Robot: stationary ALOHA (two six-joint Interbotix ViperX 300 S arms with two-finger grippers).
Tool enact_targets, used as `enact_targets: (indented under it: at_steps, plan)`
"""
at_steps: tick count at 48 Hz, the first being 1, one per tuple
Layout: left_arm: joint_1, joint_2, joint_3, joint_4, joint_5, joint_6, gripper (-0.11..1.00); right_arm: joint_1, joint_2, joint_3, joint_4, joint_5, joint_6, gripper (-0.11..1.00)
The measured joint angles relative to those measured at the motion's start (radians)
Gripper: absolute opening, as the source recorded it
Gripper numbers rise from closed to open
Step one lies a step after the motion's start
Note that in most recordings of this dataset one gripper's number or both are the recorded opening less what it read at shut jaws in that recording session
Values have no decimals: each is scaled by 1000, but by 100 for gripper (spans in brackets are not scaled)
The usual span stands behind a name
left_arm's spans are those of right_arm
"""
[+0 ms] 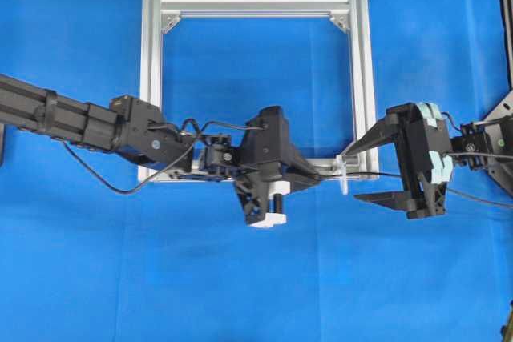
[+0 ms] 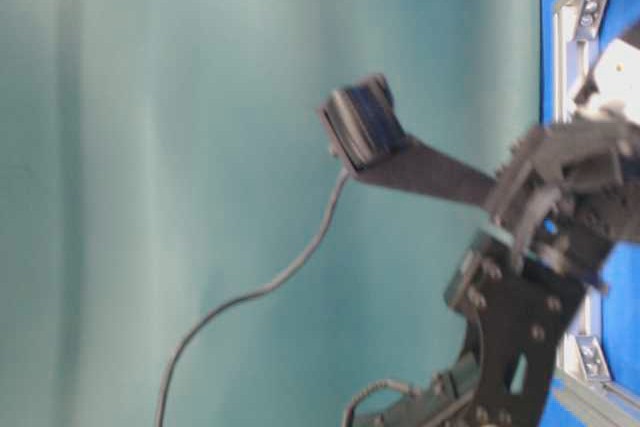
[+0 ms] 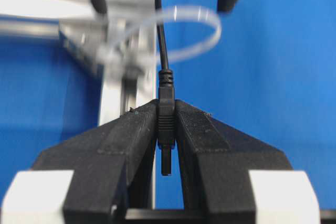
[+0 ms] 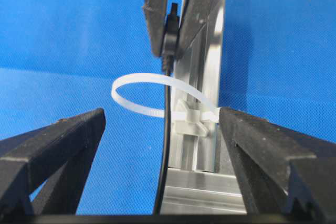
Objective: Insert the wire through the string loop located on the right side.
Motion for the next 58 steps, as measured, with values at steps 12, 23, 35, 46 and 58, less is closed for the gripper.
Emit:
enact_targets:
  at_steps: [12, 23, 35, 46, 58]
  plan:
    - [-12, -153, 152, 0, 0, 2, 8, 0, 0, 0, 0, 0, 0, 95]
    - [-26, -311, 368, 2, -25, 0, 8, 0, 0, 0, 2, 0, 0, 95]
    - [-35, -492, 623, 2, -100, -11, 8, 0, 0, -5, 0, 0, 0, 95]
    - [-48, -670, 816, 2, -114, -11, 8, 0, 0, -6, 0, 9, 3, 95]
    - [-43, -788, 940, 2, -103, 5, 8, 0, -12, -8, 12, 41, 6, 95]
